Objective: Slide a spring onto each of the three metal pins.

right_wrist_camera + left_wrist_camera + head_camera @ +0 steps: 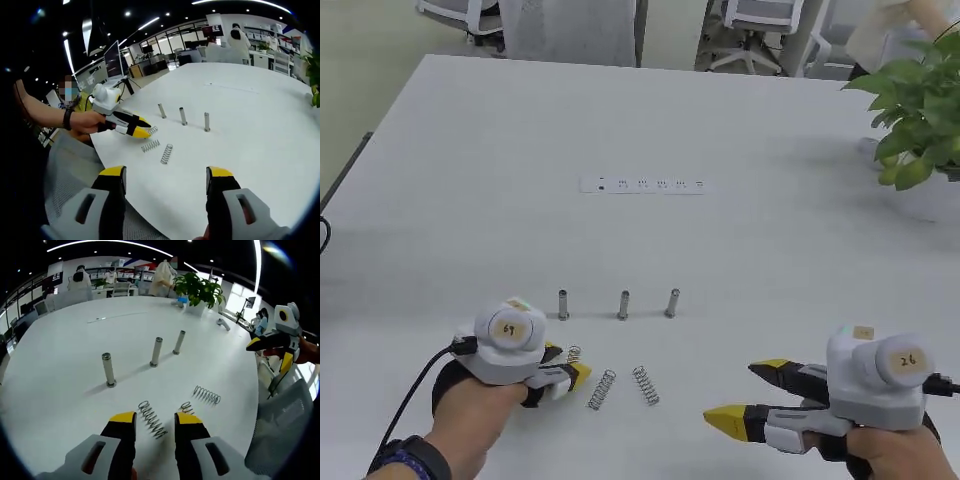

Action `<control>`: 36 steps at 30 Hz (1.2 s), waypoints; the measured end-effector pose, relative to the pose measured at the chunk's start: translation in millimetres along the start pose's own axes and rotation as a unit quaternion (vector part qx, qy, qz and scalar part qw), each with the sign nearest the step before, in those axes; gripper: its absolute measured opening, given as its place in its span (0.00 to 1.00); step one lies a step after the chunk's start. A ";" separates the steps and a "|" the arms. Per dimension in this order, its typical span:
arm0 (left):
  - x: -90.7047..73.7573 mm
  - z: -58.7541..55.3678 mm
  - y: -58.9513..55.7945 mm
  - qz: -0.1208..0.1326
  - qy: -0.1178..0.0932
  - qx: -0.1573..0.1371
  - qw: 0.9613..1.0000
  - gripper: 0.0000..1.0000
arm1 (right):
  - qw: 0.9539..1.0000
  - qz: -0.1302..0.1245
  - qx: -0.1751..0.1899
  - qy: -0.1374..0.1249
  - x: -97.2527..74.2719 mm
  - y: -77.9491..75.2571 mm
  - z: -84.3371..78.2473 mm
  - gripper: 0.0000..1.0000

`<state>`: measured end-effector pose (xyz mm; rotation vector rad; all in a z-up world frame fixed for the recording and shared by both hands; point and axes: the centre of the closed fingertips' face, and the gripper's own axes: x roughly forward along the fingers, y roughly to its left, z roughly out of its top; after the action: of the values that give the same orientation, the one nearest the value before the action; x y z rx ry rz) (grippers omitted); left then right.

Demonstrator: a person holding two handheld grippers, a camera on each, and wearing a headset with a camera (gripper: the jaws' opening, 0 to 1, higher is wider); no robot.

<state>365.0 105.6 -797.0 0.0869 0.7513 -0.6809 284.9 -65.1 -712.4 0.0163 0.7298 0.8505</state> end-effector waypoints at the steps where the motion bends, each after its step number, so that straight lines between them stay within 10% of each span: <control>1: 0.6 -0.8 -0.2 0.000 0.002 -0.001 1.000 0.23 | 1.000 0.000 0.000 0.000 -0.2 0.0 -0.1 0.63; 36: -11.4 -17.4 13.7 0.015 0.043 0.052 0.998 0.02 | 1.000 0.012 -0.009 0.007 3.7 6.4 0.6 0.64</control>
<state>356.8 127.9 -804.6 0.2226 0.7946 -0.6916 282.5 -58.0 -712.3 0.0029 0.7369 0.8803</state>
